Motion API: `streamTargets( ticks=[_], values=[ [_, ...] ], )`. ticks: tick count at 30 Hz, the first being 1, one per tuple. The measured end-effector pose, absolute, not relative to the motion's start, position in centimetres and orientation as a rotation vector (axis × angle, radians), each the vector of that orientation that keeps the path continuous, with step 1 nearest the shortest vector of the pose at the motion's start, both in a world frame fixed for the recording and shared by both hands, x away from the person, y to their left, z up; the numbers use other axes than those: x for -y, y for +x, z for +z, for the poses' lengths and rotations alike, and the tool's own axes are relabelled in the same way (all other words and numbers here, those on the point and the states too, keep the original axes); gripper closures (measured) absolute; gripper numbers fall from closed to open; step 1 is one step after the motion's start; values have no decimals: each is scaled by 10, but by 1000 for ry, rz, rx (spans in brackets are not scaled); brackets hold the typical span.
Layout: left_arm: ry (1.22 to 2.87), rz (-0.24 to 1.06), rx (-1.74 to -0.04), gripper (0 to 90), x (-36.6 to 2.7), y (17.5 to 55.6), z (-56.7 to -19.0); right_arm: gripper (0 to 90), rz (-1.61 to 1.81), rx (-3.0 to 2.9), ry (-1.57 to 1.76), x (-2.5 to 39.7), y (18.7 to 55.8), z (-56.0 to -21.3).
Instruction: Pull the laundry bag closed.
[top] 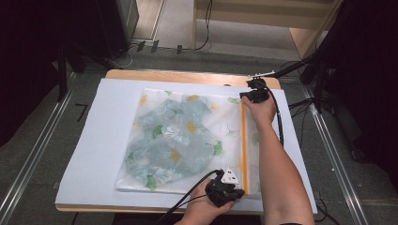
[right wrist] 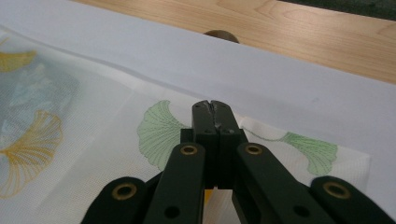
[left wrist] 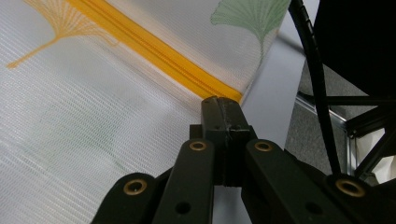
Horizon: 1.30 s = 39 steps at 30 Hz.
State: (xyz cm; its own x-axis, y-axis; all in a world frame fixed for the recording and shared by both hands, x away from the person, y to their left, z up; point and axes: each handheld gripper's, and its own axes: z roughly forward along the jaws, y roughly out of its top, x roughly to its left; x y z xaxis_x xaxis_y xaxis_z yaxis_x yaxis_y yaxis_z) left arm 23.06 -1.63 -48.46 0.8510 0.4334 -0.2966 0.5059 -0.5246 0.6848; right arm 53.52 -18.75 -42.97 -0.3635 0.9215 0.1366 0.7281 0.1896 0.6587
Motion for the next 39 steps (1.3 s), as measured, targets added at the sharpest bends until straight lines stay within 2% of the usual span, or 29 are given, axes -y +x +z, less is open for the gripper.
streamTargets(
  ticks=[26,36,37,38,39],
  values=[
    [2195,-125,-687,900,16,232,-485,900,940,-2135,1575,186,558,-418],
    [2193,-131,-689,900,16,232,-485,900,954,-2129,1588,182,557,-423],
    [2194,-135,-686,900,16,233,-485,621,1030,-2117,1576,183,553,-425],
    [2188,-146,-695,900,16,233,-485,621,1030,-2117,1576,183,553,-425],
    [2195,-141,-687,900,15,233,-485,494,1050,-2110,1583,184,551,-427]
  ],
)
